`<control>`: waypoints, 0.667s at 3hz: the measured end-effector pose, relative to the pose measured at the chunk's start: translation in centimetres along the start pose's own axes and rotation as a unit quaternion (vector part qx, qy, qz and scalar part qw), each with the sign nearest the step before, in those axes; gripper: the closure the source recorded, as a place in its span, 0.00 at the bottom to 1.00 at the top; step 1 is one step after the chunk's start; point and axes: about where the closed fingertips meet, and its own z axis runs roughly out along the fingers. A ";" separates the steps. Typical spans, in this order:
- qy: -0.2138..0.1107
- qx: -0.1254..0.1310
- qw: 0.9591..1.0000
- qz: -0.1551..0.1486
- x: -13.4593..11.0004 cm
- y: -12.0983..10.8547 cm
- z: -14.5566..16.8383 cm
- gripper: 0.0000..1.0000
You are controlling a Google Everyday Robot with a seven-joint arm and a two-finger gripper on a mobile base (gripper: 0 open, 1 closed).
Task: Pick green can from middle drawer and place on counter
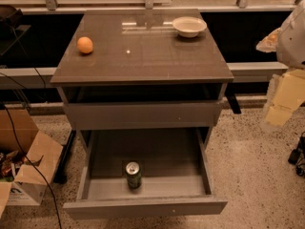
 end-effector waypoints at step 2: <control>-0.016 -0.052 0.998 0.016 -0.3 2.4 2.7 0.00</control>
Offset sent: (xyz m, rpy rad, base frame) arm -0.0376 0.0344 -0.0822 0.1668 0.2846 -0.0005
